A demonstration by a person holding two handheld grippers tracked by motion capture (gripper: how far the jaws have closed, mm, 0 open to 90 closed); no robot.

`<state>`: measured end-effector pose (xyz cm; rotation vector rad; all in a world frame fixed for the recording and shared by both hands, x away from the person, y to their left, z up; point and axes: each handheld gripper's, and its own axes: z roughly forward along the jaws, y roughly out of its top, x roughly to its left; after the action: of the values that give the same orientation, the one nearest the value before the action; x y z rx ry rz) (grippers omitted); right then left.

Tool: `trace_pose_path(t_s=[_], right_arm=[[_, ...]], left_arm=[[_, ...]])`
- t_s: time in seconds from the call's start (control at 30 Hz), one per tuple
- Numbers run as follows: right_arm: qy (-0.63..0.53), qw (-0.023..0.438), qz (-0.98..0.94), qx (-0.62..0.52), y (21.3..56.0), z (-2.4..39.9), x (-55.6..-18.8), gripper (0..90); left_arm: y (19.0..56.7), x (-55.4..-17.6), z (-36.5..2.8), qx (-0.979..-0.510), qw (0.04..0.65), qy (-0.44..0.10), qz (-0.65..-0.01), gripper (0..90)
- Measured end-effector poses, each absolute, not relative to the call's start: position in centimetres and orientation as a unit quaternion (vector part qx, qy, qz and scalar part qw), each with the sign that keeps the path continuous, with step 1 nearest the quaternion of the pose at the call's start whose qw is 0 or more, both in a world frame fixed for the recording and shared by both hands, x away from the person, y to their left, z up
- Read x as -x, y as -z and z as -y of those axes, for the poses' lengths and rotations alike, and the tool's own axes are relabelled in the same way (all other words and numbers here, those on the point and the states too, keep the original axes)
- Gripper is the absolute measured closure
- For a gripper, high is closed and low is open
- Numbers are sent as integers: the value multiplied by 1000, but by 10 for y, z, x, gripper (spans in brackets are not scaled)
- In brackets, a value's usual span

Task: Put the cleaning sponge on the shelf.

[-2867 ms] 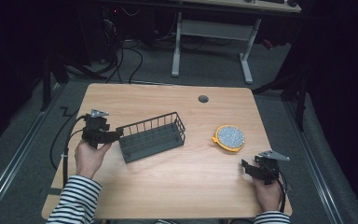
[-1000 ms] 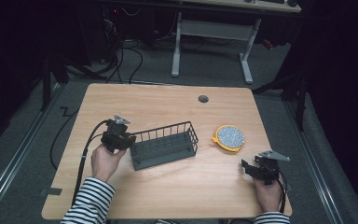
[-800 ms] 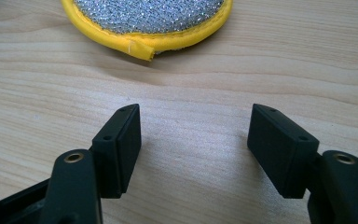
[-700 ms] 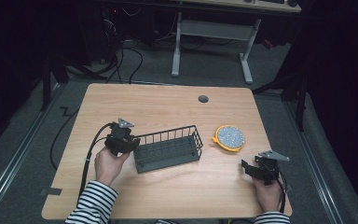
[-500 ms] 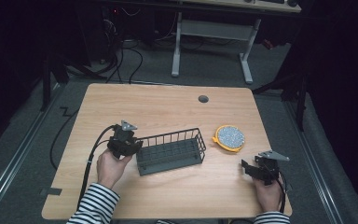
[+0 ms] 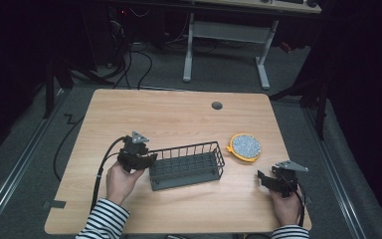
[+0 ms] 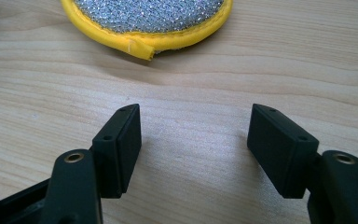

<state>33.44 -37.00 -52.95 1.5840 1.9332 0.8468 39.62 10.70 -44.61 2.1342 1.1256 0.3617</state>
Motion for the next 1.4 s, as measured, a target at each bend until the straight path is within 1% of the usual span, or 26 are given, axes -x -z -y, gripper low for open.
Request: trace_pose_path(t_s=[0.1,0.13,0.2,0.33,0.43,0.63,0.77,1.13,1.4], right_arm=[[-311,249,-710,-581,529,370,-334,352],[-311,248,-709,-581,529,370,-334,352],[-311,248,-709,-583,529,370,-334,352],[-310,249,-709,-582,529,370,-335,353],[-309,251,-711,-580,530,370,-335,352],[-308,252,-711,-580,530,369,-335,352],[-308,251,-710,-581,530,369,-335,352],[-303,253,-712,-580,530,368,-335,348],[-303,254,-713,-580,530,367,-335,346]], left_arm=[[445,-395,-111,-817,353,-142,-433,465],[444,-394,-113,-814,358,-142,-435,465],[442,-393,-118,-809,369,-138,-437,412],[440,-391,-135,-789,399,-115,-452,390],[439,-387,-145,-781,407,-119,-459,370],[440,-379,-167,-763,424,-124,-472,377],[446,-377,-180,-752,421,-133,-489,377],[485,-375,-203,-734,388,-141,-539,377],[501,-375,-205,-730,371,-153,-553,376]])
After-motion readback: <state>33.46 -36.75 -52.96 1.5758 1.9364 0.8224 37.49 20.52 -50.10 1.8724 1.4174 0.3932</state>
